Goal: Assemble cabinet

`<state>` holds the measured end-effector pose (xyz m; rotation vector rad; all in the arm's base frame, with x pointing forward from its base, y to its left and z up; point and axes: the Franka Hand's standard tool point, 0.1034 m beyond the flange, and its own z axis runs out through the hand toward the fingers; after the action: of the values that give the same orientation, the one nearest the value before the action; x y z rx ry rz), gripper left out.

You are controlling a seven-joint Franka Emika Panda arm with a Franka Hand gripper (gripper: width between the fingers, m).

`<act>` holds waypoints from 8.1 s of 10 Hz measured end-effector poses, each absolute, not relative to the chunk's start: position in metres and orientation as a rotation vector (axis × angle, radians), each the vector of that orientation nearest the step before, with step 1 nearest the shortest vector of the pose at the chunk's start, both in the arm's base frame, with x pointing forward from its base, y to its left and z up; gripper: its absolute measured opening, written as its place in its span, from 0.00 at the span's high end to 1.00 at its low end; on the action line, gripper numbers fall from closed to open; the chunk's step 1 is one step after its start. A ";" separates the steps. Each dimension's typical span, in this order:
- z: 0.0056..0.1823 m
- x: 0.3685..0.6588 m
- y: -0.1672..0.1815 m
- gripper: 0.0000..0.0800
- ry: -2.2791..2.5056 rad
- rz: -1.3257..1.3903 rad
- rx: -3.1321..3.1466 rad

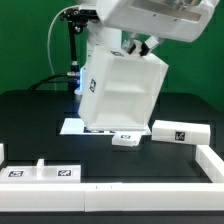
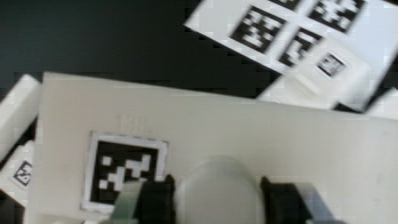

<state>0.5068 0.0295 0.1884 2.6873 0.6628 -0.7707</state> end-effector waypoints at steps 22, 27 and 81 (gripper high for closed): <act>0.149 0.576 0.052 0.73 0.678 0.898 2.732; 0.138 0.568 0.040 0.73 0.667 0.971 2.708; 0.047 0.642 0.006 0.01 1.425 0.016 2.700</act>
Offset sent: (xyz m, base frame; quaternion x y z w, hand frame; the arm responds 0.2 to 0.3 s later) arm 0.0000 0.0000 0.0000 0.0000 0.0000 0.0000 1.0000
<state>0.6425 0.0062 0.0470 2.7000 1.4252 0.0162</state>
